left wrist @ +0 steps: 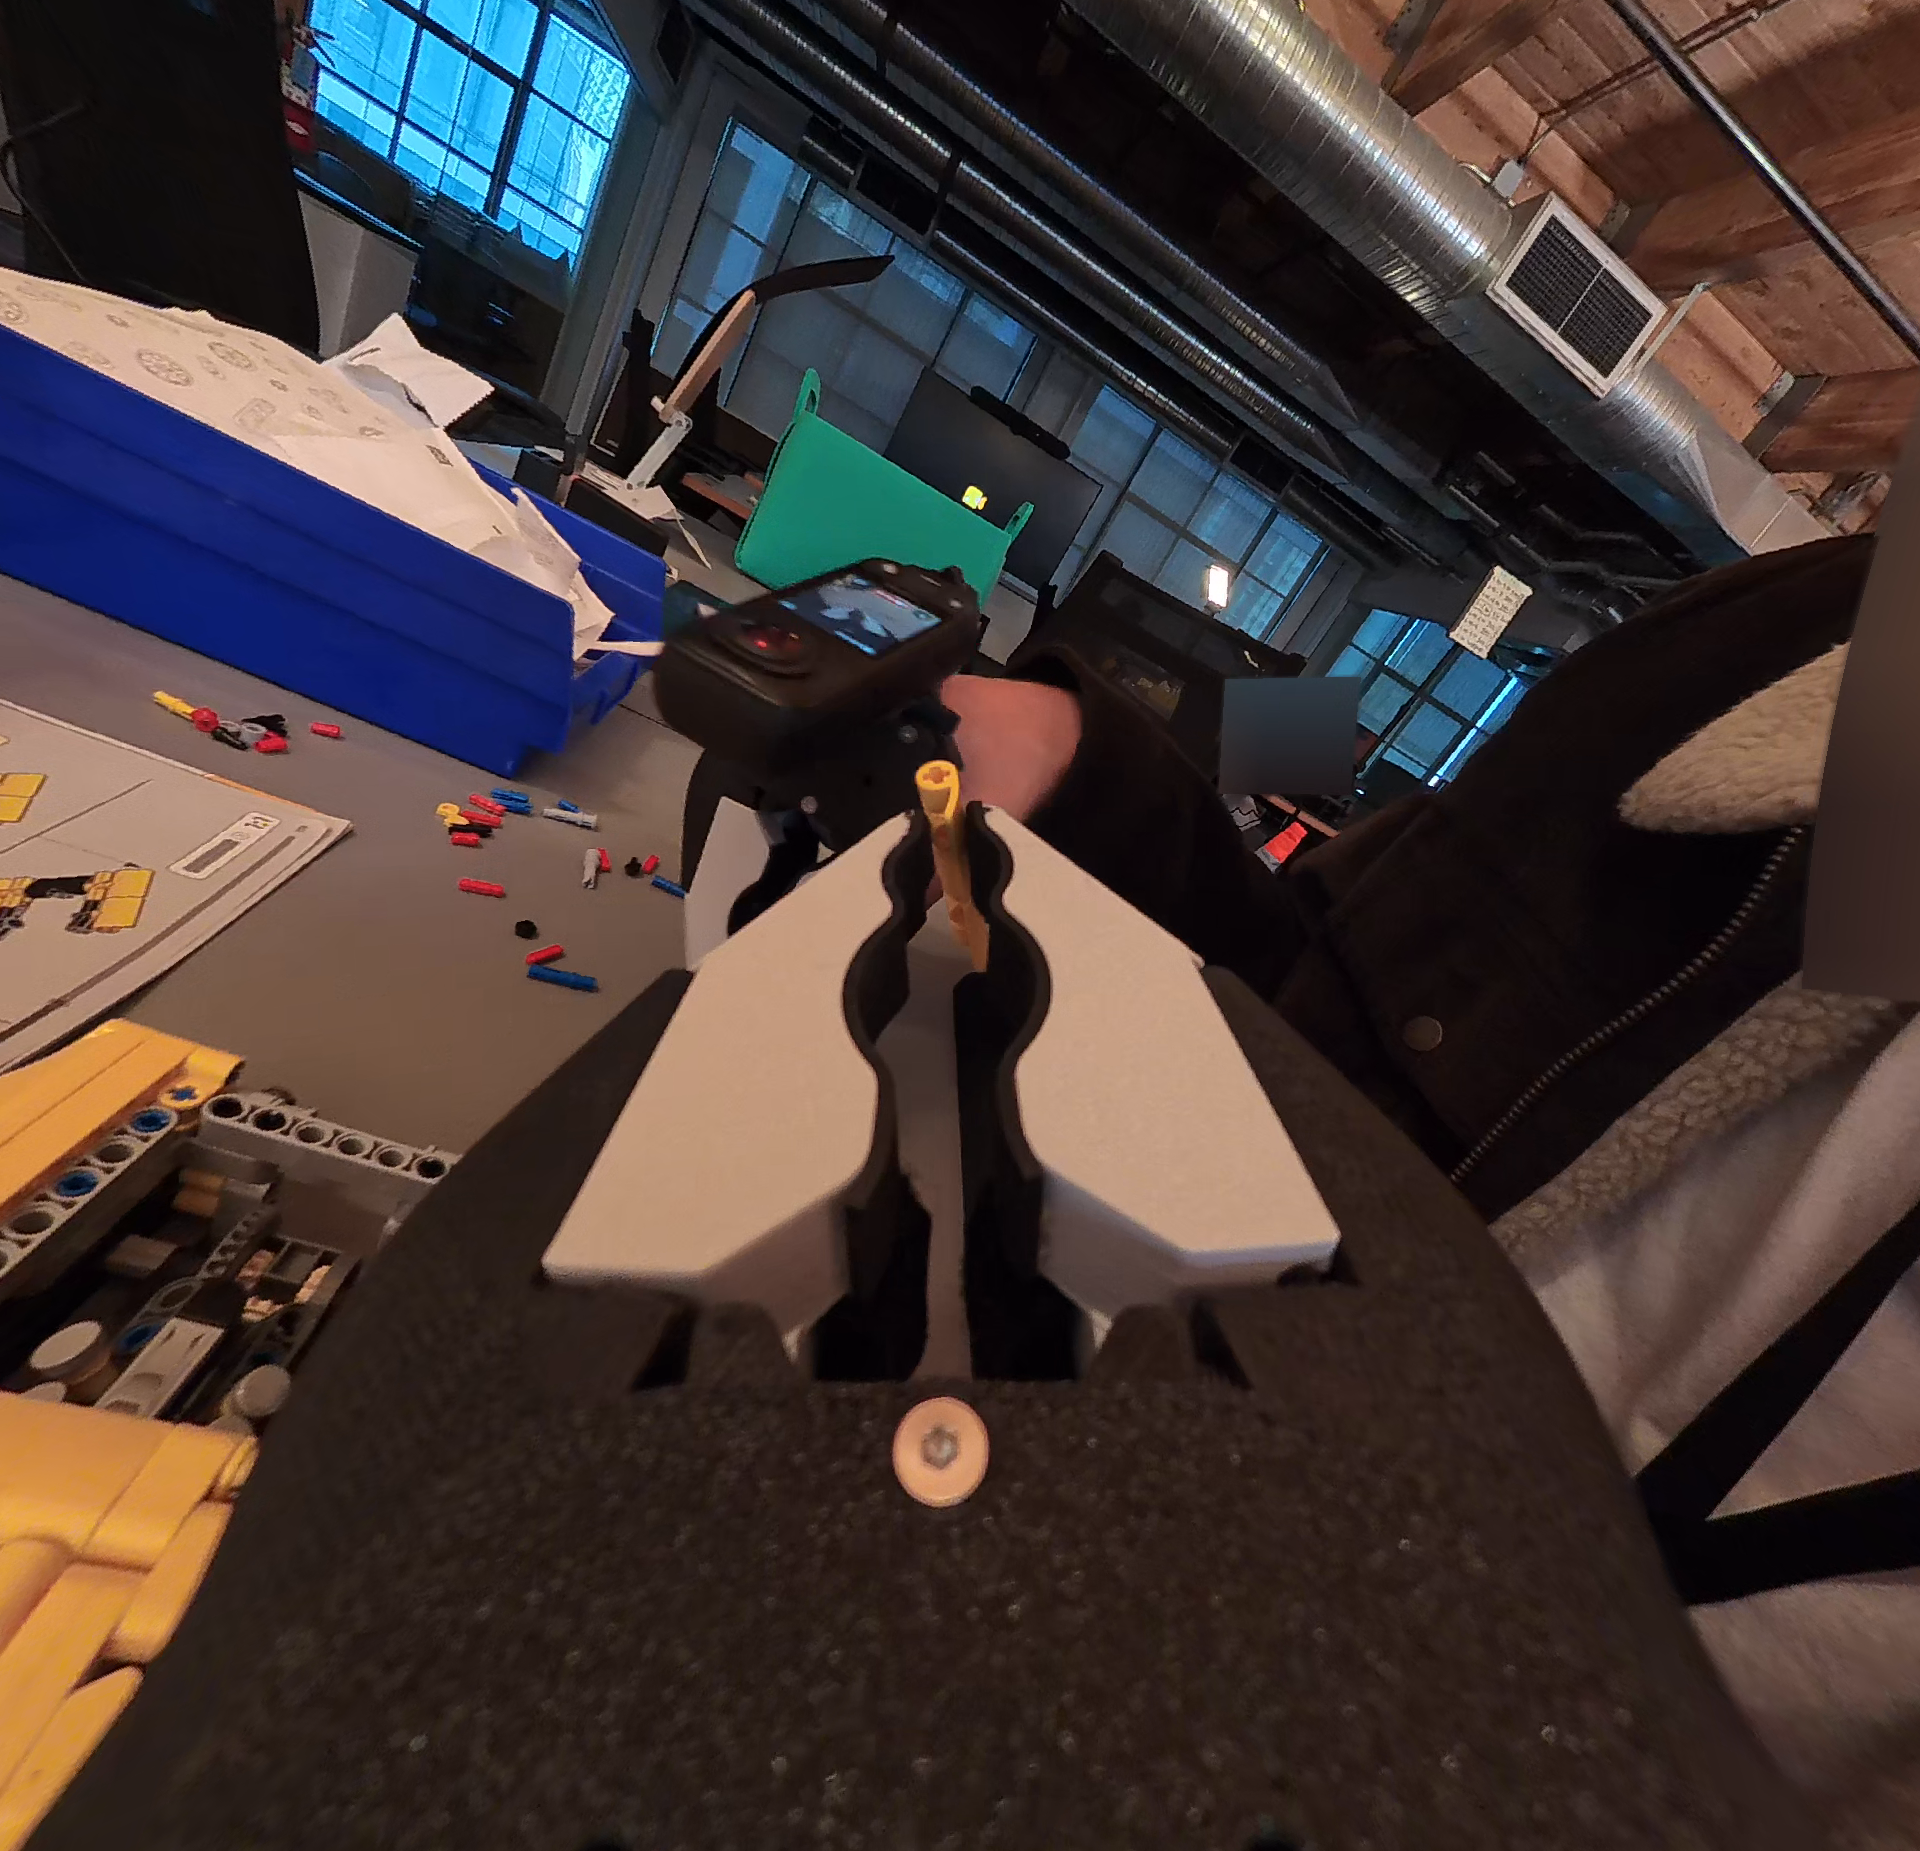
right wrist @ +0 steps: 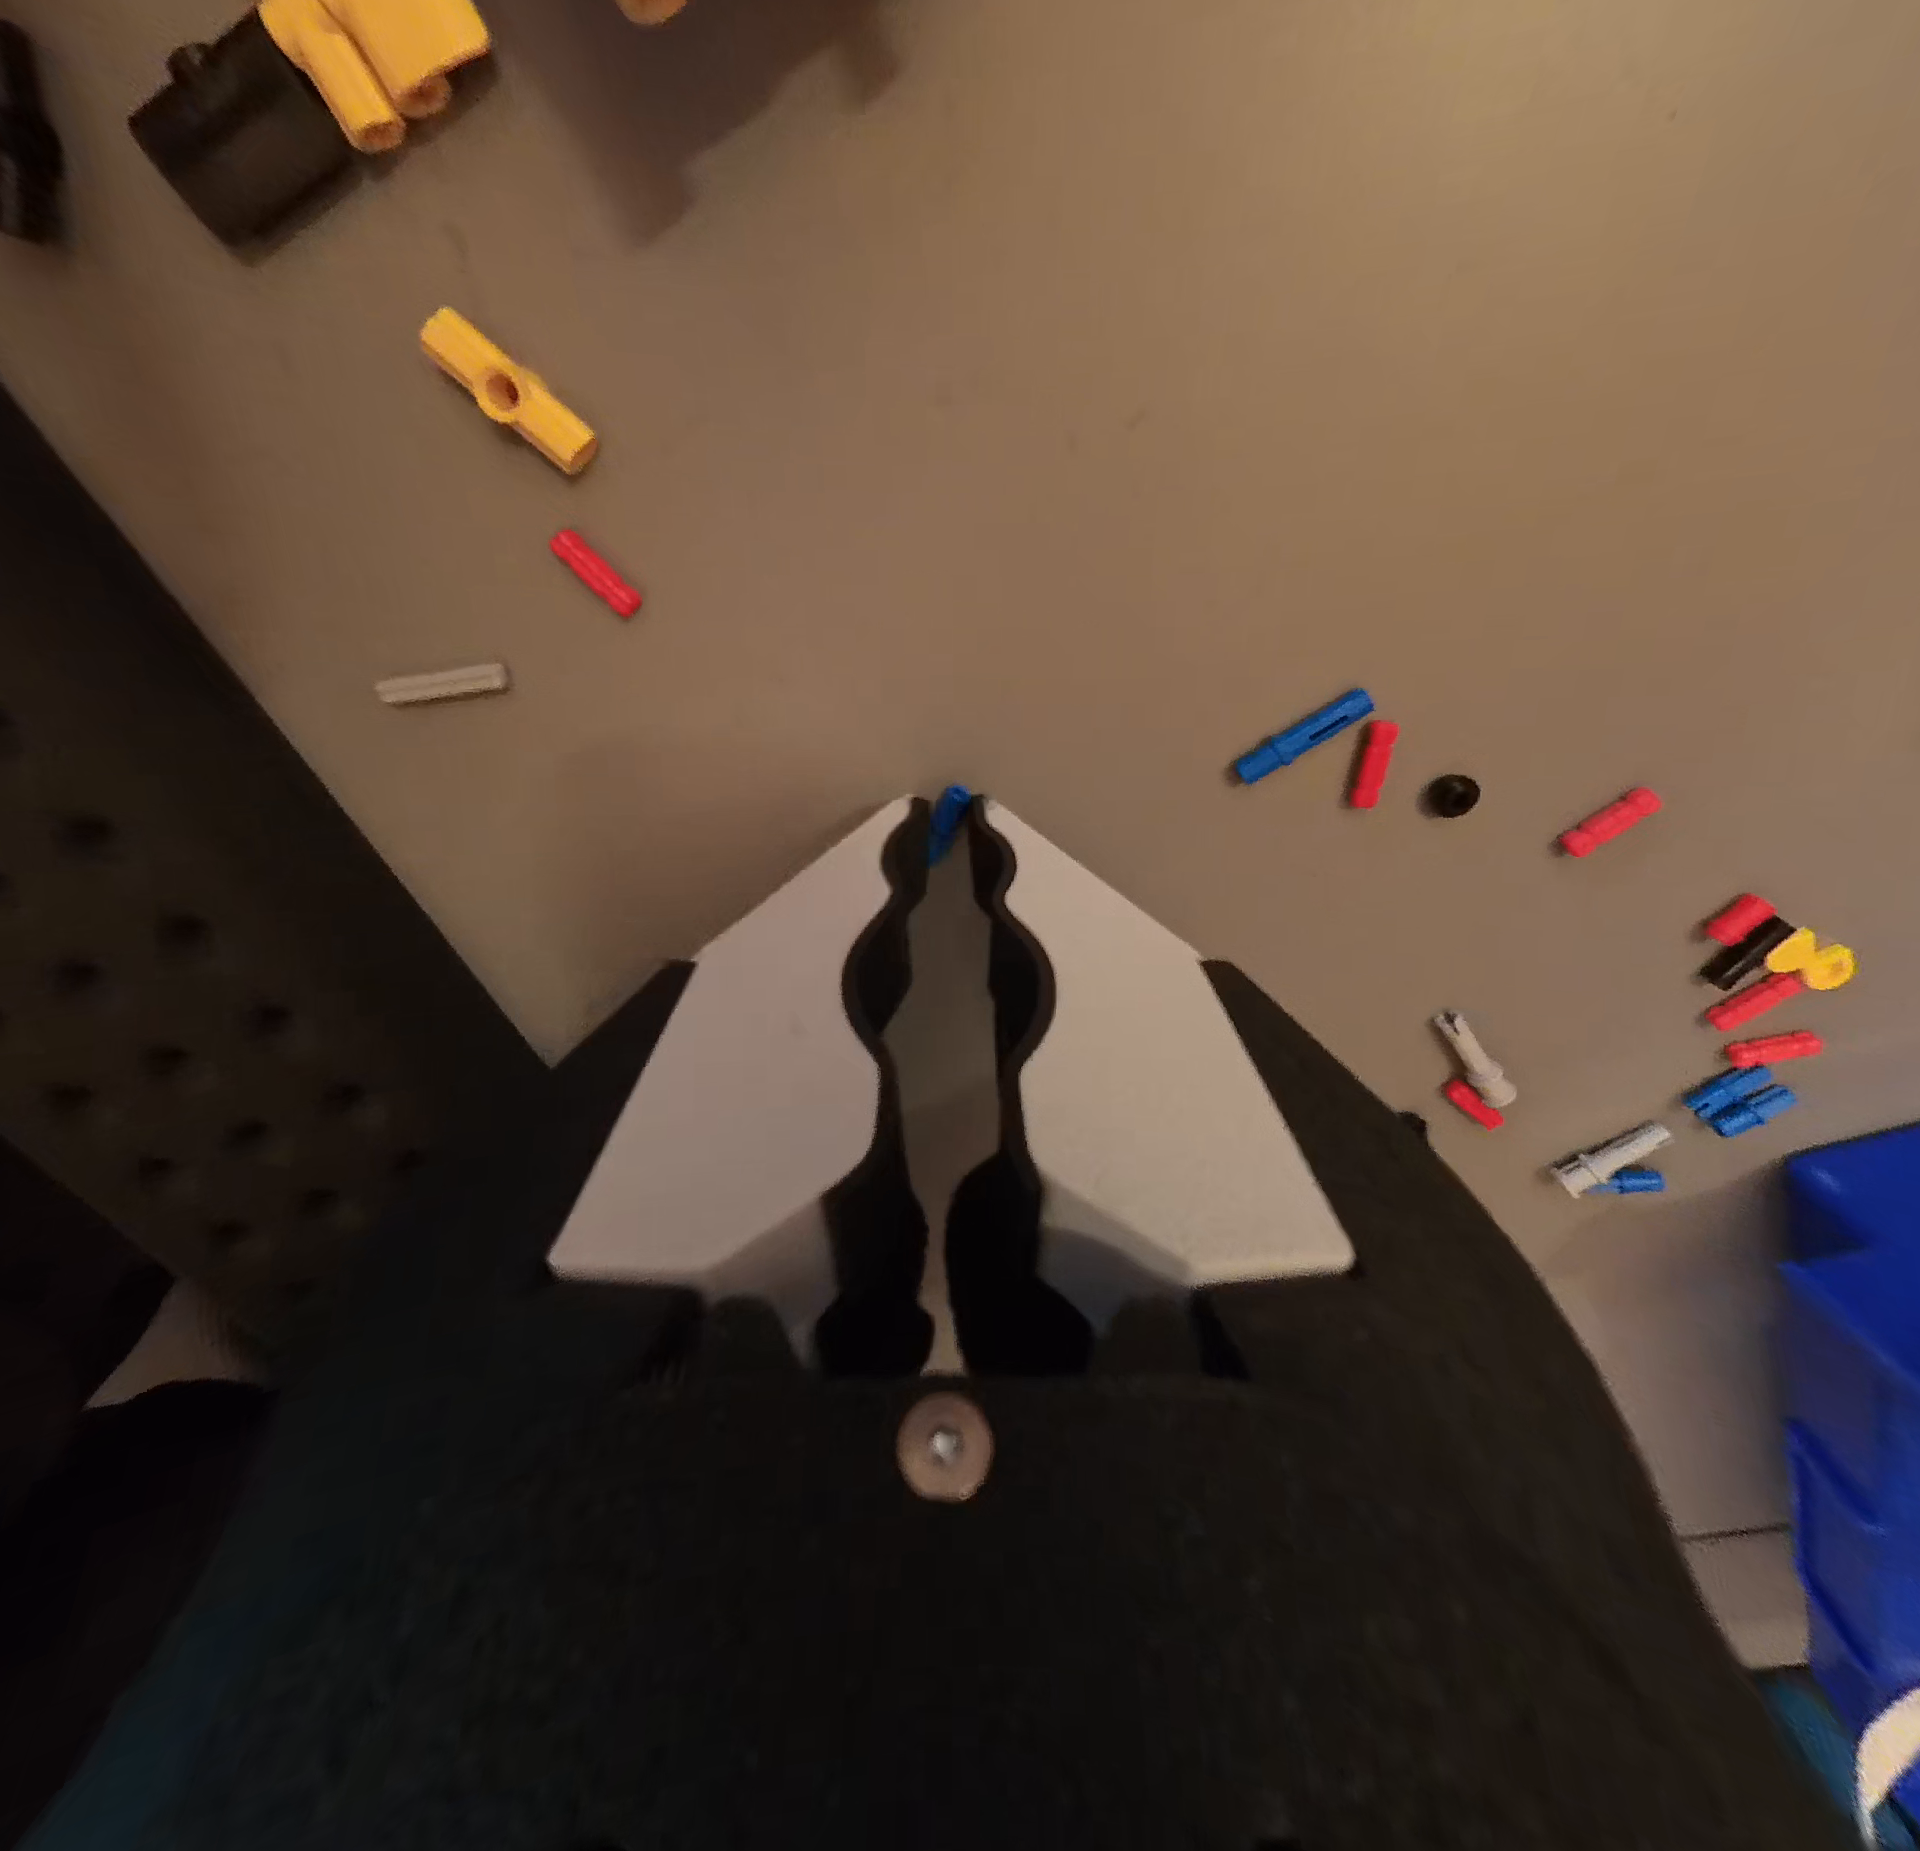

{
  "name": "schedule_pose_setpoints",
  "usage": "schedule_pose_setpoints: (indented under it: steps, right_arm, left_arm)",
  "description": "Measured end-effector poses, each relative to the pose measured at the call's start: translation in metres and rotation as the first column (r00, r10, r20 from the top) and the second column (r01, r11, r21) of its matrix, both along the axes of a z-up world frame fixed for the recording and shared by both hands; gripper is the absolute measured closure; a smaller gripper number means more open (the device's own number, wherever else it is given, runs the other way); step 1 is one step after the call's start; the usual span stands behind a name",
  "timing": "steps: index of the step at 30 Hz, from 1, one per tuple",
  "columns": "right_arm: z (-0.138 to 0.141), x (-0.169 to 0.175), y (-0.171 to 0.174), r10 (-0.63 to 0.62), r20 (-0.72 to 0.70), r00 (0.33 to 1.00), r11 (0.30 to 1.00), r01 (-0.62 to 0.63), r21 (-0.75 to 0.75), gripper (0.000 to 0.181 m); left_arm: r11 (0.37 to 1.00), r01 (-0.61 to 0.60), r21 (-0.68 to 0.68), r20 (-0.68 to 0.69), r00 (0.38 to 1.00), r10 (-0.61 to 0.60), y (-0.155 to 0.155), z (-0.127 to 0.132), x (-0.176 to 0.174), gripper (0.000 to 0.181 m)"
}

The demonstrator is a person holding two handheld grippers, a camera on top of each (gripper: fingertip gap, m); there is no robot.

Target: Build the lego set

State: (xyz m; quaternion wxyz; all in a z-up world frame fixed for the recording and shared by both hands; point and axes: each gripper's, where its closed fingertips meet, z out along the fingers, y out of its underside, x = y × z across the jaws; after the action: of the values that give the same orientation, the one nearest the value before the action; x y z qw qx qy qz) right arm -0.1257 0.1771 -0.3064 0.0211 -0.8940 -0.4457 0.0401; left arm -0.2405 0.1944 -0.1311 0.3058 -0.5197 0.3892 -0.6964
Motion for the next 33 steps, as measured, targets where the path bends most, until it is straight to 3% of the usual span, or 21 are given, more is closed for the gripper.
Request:
schedule_pose_setpoints:
  steps: [3,5,6,7,8,10,11,16,18,24,33]
  right_arm:
    - [0.005,-0.003,0.013,0.053,-0.043,0.998,0.995,-0.049,0.089,0.176]
    - [0.038,-0.028,0.038,0.07,-0.309,0.949,0.963,0.017,0.269,0.177]
    - [0.066,-0.04,0.053,0.077,-0.466,0.882,0.926,0.109,0.361,0.177]
    - [0.101,-0.051,0.065,0.105,-0.621,0.777,0.874,0.226,0.431,0.177]
    - [0.139,-0.063,0.07,0.16,-0.769,0.618,0.821,0.349,0.452,0.177]
    - [0.205,-0.08,0.062,0.314,-0.927,0.203,0.773,0.512,0.374,0.177]
    - [0.216,-0.086,0.059,0.331,-0.942,0.059,0.778,0.548,0.308,0.178]
    - [0.216,-0.122,0.046,0.303,-0.936,-0.177,0.845,0.504,0.178,0.177]
    - [0.217,-0.13,0.044,0.32,-0.93,-0.181,0.834,0.519,0.186,0.177]
    - [0.211,-0.136,0.048,0.34,-0.935,-0.105,0.803,0.55,0.23,0.177]
    - [0.214,-0.139,0.046,0.337,-0.93,-0.146,0.811,0.547,0.208,0.177]
  left_arm:
    - [1.0,-0.015,-0.002,-0.003,1.0,0.015,0.003,-0.001,0.0,0.174]
    - [0.999,-0.04,-0.017,0.003,0.999,0.04,0.008,0.0,-0.001,0.175]
    - [0.998,-0.05,-0.039,0.016,0.999,0.05,0.012,0.001,-0.002,0.175]
    - [0.996,-0.053,-0.068,0.034,0.998,0.056,0.015,0.004,-0.004,0.175]
    - [0.994,-0.051,-0.1,0.055,0.997,0.057,0.018,0.006,-0.006,0.175]
    - [0.986,-0.028,-0.166,0.116,0.992,0.047,0.022,0.013,-0.01,0.175]
    - [0.98,-0.007,-0.199,0.155,0.987,0.039,0.022,0.018,-0.013,0.175]
    - [0.951,0.085,-0.296,0.262,0.965,-0.005,0.019,0.028,-0.018,0.175]
    - [0.944,0.099,-0.314,0.274,0.962,-0.009,0.019,0.028,-0.019,0.175]
    - [0.937,0.12,-0.329,0.297,0.955,-0.018,0.019,0.03,-0.02,0.175]
    - [0.925,0.145,-0.351,0.323,0.946,-0.026,0.019,0.033,-0.022,0.175]
